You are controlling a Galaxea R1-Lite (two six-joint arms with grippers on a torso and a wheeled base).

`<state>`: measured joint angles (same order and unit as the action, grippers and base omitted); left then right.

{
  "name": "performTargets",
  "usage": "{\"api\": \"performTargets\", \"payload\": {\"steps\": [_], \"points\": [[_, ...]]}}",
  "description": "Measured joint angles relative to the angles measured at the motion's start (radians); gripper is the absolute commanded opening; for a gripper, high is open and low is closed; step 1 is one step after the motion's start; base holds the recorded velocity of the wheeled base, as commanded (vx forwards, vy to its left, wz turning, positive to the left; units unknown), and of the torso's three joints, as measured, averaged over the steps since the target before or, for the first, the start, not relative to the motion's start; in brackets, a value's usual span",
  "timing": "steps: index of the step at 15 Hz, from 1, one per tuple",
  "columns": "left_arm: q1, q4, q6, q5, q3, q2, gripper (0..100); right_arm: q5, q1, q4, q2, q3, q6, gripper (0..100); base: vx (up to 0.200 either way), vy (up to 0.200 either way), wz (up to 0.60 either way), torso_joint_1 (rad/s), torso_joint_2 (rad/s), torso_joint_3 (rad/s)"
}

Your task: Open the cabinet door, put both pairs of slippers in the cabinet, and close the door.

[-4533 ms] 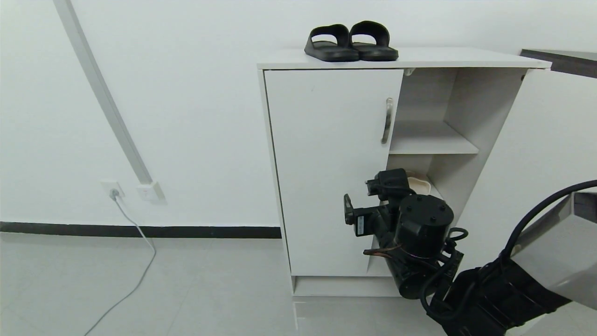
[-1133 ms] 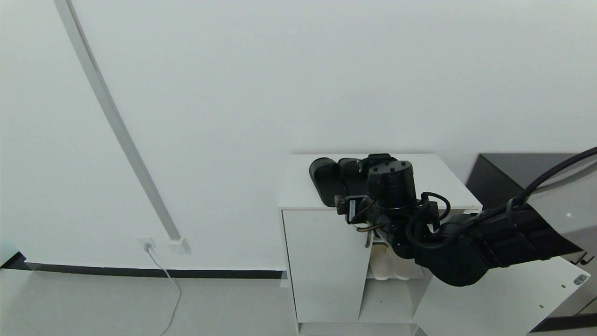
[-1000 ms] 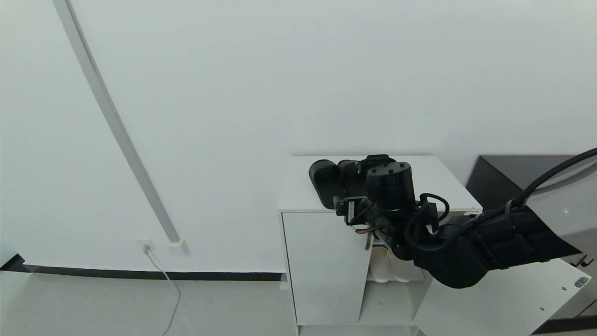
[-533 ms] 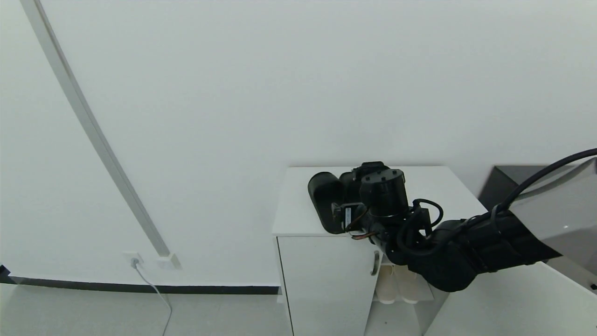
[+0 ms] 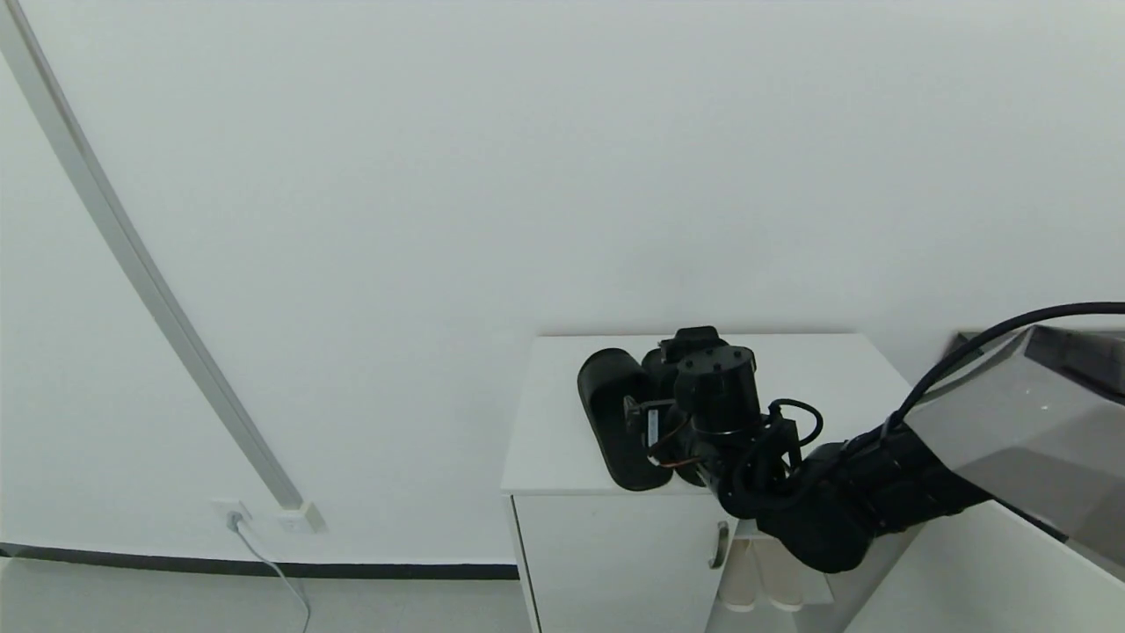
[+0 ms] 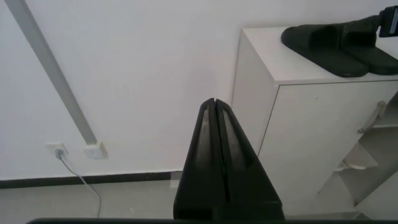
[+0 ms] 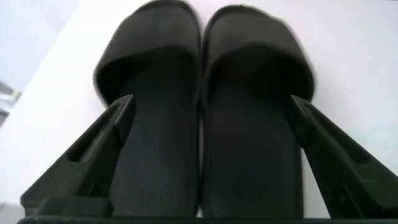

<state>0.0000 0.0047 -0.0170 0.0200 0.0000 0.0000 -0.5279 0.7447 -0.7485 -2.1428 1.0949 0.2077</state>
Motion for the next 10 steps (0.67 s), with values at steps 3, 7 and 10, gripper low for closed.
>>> {"api": "performTargets", "payload": {"steps": [3,7,10], "points": [[0.000,0.000,0.001,0.000,0.000,0.000,0,0.003,-0.002,-0.014,-0.034,-0.007,0.002,100,0.000,0.000,0.00,0.000,0.00,0.000],[0.000,0.000,0.002,0.000,0.000,0.000,0,0.006,-0.004,-0.051,-0.090,0.031,-0.014,100,0.000,0.000,0.00,0.000,0.00,0.000],[0.000,0.000,0.001,0.000,0.000,0.000,0,0.011,-0.022,-0.064,-0.139,0.090,-0.029,100,0.000,0.000,0.00,0.000,0.00,0.000]]}}
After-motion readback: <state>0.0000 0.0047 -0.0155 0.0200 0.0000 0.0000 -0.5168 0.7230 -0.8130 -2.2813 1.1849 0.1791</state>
